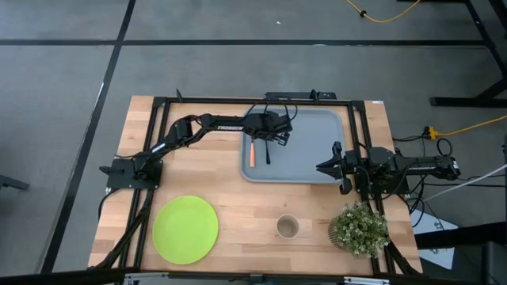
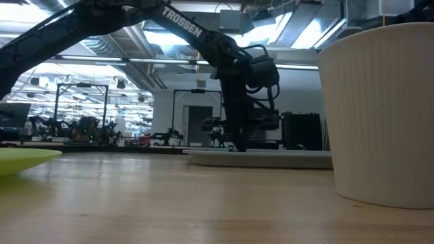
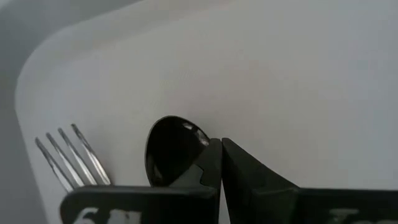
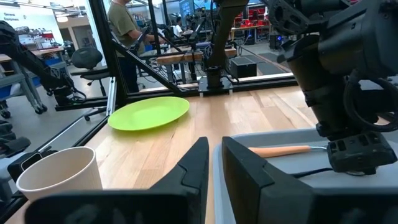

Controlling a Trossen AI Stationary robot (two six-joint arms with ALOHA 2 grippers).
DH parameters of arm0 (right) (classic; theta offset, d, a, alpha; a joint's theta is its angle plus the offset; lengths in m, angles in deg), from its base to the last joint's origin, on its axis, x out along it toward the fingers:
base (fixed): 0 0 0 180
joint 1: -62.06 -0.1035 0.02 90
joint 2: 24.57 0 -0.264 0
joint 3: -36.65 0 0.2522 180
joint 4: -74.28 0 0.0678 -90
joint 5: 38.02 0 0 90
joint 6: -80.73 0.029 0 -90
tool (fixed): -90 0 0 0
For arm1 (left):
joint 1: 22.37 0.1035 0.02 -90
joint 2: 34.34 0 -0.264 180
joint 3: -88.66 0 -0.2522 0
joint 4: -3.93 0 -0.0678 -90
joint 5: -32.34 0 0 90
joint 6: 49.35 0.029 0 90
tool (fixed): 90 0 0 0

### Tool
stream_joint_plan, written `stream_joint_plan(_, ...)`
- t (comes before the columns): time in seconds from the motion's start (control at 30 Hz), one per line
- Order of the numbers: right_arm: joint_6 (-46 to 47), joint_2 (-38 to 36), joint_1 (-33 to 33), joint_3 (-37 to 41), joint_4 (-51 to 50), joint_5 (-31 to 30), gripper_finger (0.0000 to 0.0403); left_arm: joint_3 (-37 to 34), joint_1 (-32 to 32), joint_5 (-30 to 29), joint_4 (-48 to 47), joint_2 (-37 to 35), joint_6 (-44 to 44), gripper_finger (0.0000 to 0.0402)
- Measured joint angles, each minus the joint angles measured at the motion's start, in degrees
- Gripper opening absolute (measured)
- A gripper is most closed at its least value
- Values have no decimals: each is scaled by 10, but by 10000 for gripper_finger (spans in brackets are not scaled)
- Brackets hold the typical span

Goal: Pick and place plate/cup/fork/spoon on tray
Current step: Put the black spoon on the light blue tray to the right of the light orange fork

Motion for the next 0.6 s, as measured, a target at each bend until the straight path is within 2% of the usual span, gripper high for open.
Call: stream_joint_plan(0.6,0,0,0,0,0,0,51,0,-21,2,12,0,0,0)
